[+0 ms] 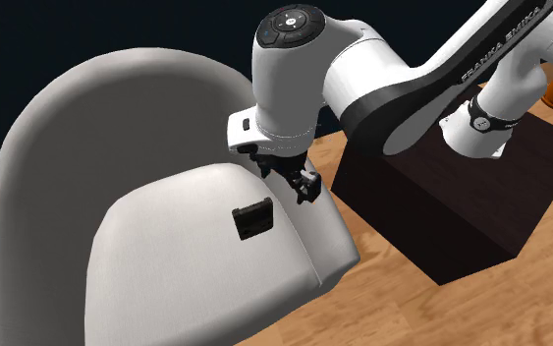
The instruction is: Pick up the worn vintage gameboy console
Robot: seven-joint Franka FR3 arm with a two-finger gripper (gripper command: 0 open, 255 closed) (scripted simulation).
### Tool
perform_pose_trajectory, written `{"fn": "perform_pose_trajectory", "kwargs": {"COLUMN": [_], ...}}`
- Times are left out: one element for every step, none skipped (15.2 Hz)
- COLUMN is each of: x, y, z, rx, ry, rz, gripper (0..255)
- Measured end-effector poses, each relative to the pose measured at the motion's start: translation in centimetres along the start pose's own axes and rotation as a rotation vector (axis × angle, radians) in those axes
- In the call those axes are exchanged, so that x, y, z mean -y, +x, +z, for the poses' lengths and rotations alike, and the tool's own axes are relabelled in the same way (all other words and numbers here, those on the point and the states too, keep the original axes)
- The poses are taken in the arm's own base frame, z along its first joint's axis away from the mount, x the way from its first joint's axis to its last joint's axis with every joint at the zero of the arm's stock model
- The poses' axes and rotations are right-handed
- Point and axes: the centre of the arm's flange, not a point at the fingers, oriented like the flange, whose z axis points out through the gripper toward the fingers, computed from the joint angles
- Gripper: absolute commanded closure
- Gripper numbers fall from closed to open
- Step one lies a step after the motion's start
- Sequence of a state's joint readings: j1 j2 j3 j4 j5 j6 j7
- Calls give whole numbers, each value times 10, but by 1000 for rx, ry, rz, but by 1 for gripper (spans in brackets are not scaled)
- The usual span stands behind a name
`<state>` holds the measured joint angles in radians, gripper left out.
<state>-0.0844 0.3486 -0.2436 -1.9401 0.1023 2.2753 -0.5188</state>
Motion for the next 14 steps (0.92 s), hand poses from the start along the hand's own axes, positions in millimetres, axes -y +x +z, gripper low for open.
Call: {"fn": "perform_pose_trajectory", "kwargs": {"x": [-6,-8,-9,-10,-11,-10,-10,-10,-10,-10,-10,-10,-8,-8], "y": [10,14,16,16,17,15,15,16,14,14,14,16,17,23], "z": [8,9,9,9,10,10,10,10,10,9,10,10,10,10], "rx": [-3,7,18,18,23,14,9,10,-2,-9,-9,-5,-3,-7], "ry": [-4,5,12,15,19,17,17,17,18,17,17,17,13,10], "rz": [-1,-4,-4,-4,-4,-4,-5,-1,-4,-5,-4,-1,2,0], "gripper": [0,0,0,0,0,0,0,0,0,0,255,255,255,255]}}
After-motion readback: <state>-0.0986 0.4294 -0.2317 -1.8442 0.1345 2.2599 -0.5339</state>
